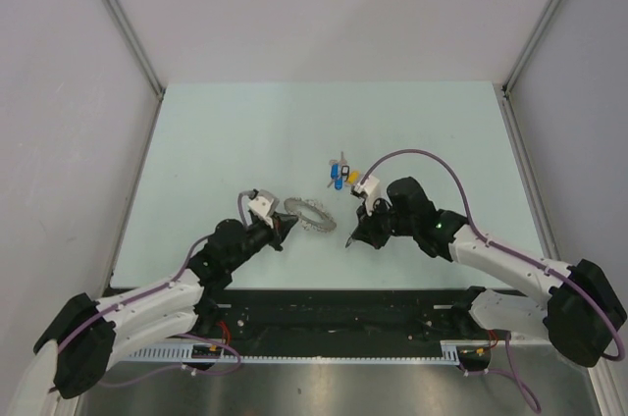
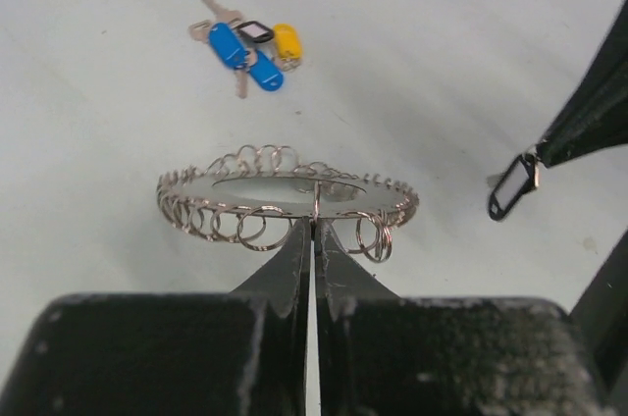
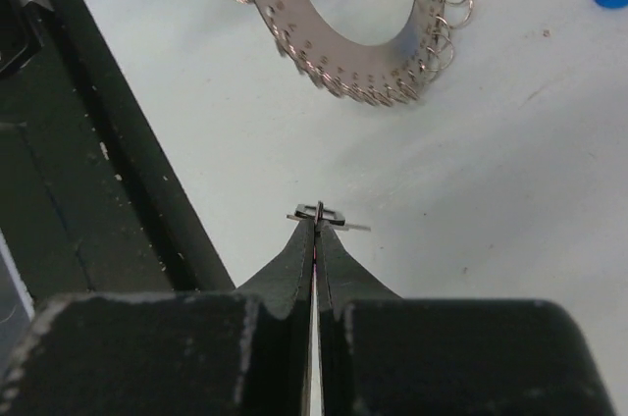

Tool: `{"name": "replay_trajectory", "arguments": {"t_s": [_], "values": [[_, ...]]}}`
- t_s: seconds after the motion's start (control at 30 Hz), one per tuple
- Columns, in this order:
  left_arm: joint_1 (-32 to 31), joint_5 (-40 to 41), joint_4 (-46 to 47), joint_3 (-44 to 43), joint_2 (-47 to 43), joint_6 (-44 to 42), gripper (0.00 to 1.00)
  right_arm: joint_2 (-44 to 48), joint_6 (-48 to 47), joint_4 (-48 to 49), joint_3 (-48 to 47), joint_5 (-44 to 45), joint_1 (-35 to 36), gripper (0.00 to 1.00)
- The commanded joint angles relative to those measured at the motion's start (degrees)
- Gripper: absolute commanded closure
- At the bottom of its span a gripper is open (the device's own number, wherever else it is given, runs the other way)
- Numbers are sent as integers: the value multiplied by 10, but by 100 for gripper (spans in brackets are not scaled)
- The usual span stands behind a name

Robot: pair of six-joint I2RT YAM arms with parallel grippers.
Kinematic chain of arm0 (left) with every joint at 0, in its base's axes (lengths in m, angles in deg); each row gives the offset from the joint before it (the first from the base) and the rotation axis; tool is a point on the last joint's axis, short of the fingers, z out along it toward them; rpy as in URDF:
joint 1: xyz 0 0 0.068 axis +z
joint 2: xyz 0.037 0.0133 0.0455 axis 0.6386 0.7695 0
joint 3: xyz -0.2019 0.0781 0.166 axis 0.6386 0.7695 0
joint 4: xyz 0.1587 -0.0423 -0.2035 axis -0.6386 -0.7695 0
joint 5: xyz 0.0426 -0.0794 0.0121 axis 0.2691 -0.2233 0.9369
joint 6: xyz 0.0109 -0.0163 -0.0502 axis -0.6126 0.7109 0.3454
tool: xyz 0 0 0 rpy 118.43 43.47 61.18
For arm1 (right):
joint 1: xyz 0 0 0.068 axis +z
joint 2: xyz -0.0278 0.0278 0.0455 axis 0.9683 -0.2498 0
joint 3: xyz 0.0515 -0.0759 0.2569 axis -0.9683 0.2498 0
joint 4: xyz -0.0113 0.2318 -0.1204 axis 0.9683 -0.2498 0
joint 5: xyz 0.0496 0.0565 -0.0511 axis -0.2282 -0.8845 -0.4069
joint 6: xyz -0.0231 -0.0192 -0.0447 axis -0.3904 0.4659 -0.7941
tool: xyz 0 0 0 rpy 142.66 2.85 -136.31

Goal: Put the keys on the keyring

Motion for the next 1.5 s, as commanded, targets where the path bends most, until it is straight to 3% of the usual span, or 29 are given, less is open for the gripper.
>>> {"name": "replay_trajectory", "arguments": {"t_s": [0.0,0.2,0.57,0.7,0.77,1.0,1.47], "values": [[-1,-80,90,5,9,-35,99,6,-37,-32,-48,-45,-6,100],[-1,-112,129,9,36,-49,99,-26,-64,-111,-104,-32,-6,100],[-2,103,95,26,1,-16,100,-136,-24,-343,-237,244,-9,100],[-1,135,75,31,-19,-9,100,-197,-51,-440,-287,349,-11,100],[-1,144,66,31,-24,-7,100,-234,-66,-470,-303,357,-12,100],[-1,169,45,30,-39,2,100,-309,-144,-407,-328,307,-7,100],[-1,167,33,31,-57,5,100,-459,-185,-358,-410,298,44,99]]}}
